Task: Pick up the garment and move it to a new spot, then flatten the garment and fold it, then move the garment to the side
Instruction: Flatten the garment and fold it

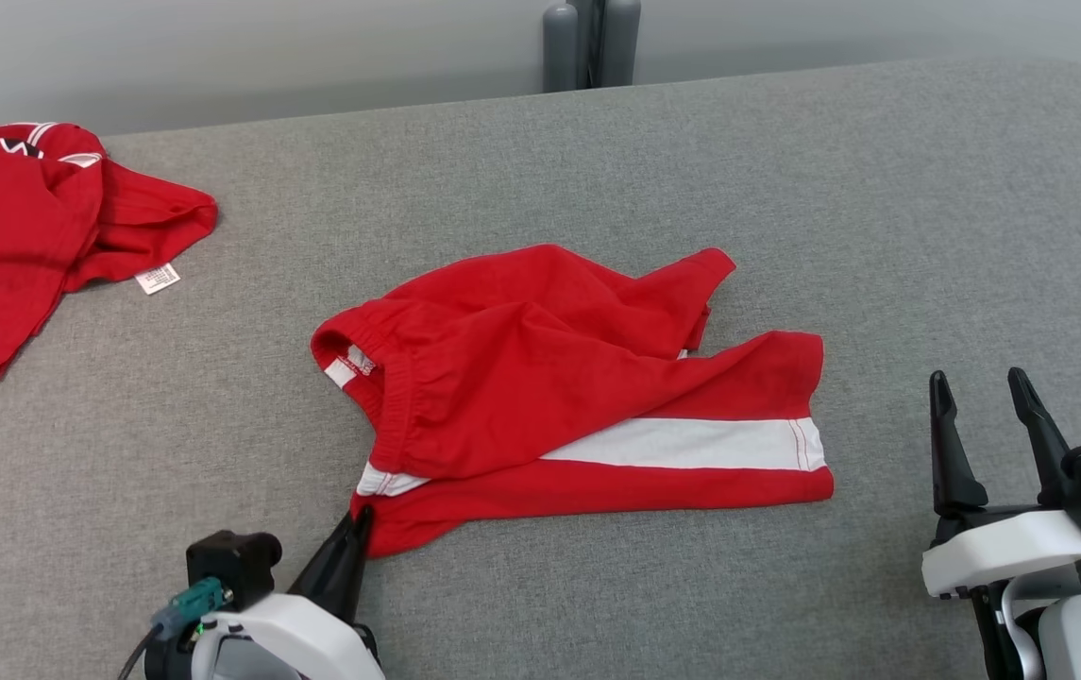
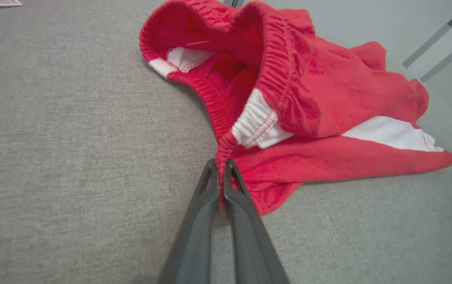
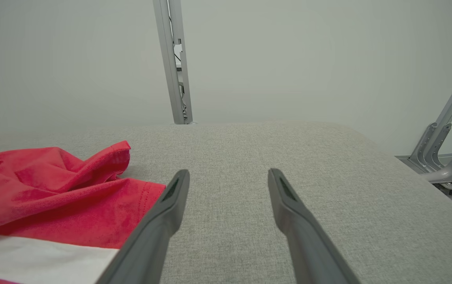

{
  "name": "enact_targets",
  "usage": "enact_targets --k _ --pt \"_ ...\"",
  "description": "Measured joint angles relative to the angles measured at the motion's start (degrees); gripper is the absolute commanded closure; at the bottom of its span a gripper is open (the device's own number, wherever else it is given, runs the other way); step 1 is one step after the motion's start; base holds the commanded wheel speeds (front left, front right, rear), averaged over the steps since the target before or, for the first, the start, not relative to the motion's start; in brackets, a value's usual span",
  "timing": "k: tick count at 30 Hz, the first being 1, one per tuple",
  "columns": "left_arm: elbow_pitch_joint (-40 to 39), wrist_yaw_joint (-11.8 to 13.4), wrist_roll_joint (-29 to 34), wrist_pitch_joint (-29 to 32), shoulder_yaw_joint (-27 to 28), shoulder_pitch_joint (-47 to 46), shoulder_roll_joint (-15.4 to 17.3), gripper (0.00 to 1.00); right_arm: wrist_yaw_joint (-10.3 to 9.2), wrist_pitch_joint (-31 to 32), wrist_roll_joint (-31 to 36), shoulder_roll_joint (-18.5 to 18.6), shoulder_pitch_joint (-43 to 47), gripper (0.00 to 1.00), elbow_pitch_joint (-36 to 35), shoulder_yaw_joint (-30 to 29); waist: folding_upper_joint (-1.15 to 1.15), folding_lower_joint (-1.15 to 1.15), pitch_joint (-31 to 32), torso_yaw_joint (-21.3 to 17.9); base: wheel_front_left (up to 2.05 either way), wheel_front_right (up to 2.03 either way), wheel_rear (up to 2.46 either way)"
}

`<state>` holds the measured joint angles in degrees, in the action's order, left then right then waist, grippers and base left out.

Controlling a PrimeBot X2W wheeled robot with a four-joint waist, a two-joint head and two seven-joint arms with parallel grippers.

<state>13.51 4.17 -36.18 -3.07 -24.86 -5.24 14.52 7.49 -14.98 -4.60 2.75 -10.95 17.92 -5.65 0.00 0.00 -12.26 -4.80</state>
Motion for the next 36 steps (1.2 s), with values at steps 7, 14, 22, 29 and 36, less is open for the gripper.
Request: enact_targets --k 7,14,22,29,36 --pt "-1.0 0.2 -0.4 -2.8 0.1 1.5 -1.0 0.00 0.00 0.0 -0.4 0.0 0.0 0.00 0.0 0.0 0.00 0.00 0.6 0.7 0.00 0.00 0.00" --pt "-5.7 0.2 0.2 -3.0 0.4 0.9 0.6 0.00 0.00 0.0 -0.4 0.0 0.0 0.00 0.2 0.0 0.00 0.00 1.3 1.1 0.00 0.00 0.00" --pt "-5.7 -2.0 0.4 3.8 -2.2 -6.3 1.2 0.00 0.00 0.0 -0.3 0.0 -0.1 0.00 0.3 0.5 0.00 0.00 1.3 0.5 0.00 0.00 0.00" --pt "-1.5 -3.1 -1.0 11.2 -2.7 -10.9 3.0 0.00 0.00 0.0 -0.3 0.0 -0.2 0.00 0.4 0.1 0.00 0.00 0.9 -1.0 0.00 0.00 0.00" --pt "0.2 -4.4 -3.9 13.0 -2.3 -12.8 1.6 1.00 0.00 0.0 -0.3 0.0 -0.2 0.00 0.2 0.0 0.00 0.00 0.6 -1.6 0.00 0.00 0.00"
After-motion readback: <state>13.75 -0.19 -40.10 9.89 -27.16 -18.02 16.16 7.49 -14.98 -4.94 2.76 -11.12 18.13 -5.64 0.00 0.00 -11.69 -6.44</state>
